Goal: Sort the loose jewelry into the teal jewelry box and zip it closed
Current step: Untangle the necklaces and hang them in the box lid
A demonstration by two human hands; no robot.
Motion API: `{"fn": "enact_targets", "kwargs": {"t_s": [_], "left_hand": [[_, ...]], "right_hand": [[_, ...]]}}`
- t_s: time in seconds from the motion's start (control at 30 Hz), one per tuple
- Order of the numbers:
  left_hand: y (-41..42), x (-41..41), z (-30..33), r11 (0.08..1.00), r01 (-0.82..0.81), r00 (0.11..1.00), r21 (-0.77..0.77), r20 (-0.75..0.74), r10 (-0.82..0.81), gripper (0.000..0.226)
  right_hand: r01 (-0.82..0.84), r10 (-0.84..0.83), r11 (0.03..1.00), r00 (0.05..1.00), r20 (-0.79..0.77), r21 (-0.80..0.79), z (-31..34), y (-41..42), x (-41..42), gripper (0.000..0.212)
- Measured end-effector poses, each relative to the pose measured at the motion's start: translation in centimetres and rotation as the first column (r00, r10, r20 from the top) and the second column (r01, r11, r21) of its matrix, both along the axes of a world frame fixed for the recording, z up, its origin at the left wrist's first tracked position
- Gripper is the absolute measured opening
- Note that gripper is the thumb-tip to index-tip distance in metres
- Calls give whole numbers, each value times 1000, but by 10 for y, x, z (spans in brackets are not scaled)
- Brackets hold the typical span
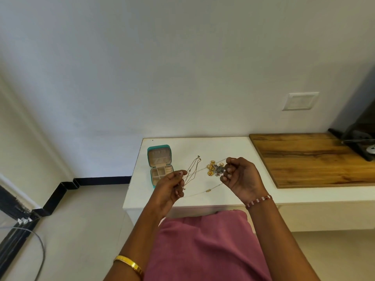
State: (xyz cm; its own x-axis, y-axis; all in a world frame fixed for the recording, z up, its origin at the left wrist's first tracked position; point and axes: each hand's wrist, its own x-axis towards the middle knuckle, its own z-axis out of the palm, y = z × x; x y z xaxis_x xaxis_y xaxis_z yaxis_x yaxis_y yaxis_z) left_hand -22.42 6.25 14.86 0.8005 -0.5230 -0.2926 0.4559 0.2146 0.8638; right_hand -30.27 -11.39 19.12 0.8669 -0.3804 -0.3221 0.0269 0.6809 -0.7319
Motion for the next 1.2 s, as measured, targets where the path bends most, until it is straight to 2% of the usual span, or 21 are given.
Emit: {"fn": "enact_targets", "kwargs": {"t_s": [0.2, 0.33, 0.4, 0.6, 0.77, 0.83, 0.97, 1.03, 1.13, 1.2], "left_hand": [[7, 7, 3, 968, 109, 976, 225, 162, -147, 21], [9, 8, 5, 903, 159, 936, 399, 230, -266, 21], [9, 7, 6, 908, 143, 940, 395, 232, -249, 22], [3, 3, 7, 975, 27, 972, 221, 221, -77, 20], [-11, -7, 5, 965, -113, 960, 237, 276, 44, 16], [-14, -10, 4, 962, -126, 943, 240, 329, 41, 17], [-18, -14, 6, 961, -94, 914, 259, 406, -20, 20], [-19, -16, 7, 961, -70, 906, 267, 420, -50, 17], [-21, -18, 10, 952, -51, 895, 301, 437, -90, 17], [-23, -19, 11, 946, -40, 891, 322, 440, -112, 21]], "right_hand": [[-107, 107, 994, 994, -16, -23, -3, 0, 1, 26], [-229, 230, 972, 973, -2, -55, -7, 1, 0, 16], [-265, 266, 963, 964, 9, -47, -8, 2, -1, 20], [-325, 328, 944, 941, 77, -49, -10, 7, -1, 38], [-385, 393, 920, 906, 160, -80, -9, 11, 0, 35], [-377, 387, 922, 903, 186, -84, -7, 11, 2, 38], [-382, 389, 921, 883, 262, -79, -4, 12, 5, 67], [-371, 379, 925, 882, 279, -82, -2, 13, 5, 66], [-337, 365, 929, 899, 243, -151, 1, 15, 7, 52], [-322, 356, 931, 905, 233, -173, 4, 18, 7, 67]]}}
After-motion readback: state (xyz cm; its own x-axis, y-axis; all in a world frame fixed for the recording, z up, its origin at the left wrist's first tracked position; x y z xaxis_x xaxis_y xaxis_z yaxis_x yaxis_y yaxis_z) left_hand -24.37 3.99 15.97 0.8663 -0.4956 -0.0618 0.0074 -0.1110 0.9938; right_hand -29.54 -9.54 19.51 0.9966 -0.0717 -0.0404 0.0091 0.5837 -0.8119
